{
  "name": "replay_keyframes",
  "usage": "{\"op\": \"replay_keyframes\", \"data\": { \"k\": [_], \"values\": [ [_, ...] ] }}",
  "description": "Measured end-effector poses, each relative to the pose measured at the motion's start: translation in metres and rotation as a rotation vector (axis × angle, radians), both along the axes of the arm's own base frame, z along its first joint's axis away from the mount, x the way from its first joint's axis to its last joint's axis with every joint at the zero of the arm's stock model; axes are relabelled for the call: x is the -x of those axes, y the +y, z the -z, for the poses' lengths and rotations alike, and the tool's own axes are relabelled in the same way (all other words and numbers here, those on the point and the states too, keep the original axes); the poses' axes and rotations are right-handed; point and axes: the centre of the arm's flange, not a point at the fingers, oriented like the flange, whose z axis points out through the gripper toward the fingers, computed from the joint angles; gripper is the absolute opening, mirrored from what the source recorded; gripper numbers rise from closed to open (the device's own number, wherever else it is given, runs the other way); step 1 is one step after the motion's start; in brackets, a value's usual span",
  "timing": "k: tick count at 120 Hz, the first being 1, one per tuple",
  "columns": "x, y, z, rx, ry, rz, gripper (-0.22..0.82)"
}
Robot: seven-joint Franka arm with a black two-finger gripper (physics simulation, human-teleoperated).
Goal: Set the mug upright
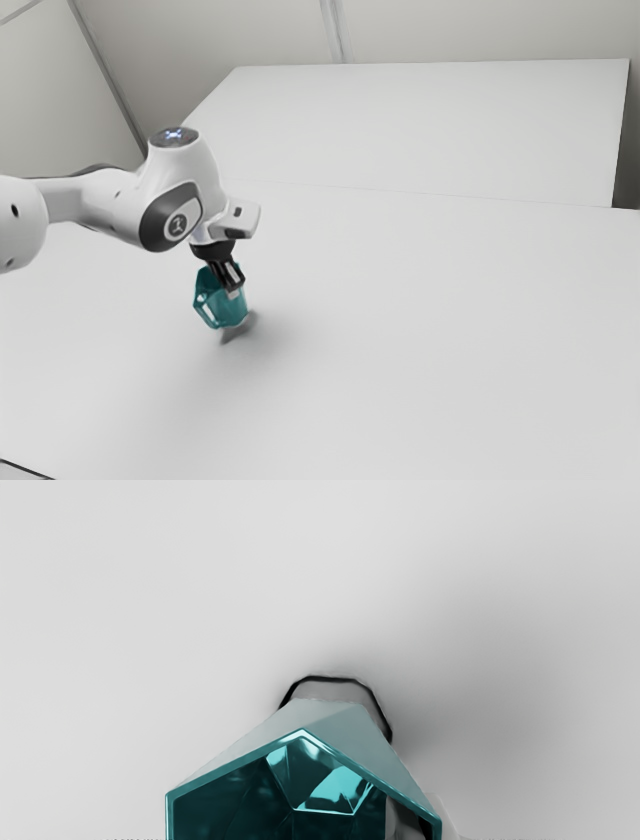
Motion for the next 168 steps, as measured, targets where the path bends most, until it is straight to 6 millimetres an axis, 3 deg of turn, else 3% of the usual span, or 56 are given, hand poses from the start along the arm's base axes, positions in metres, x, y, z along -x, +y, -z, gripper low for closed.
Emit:
{"op": "replay_keyframes", "data": {
  "k": [49,83,104,128,145,168],
  "values": [
    [0.009,-0.002,0.018,-0.005,-0.018,-0.065,-0.18],
    [0.011,-0.003,0.017,0.009,-0.032,-0.110,0.01],
    [0.005,-0.004,-0.006,0.029,-0.068,-0.138,0.10],
    [-0.001,-0.005,-0.029,0.082,-0.063,-0.202,0.38],
    [-0.014,-0.006,-0.060,0.100,-0.061,-0.243,0.49],
    [-0.028,-0.007,-0.113,0.115,-0.060,-0.300,0.56]
  ]
}}
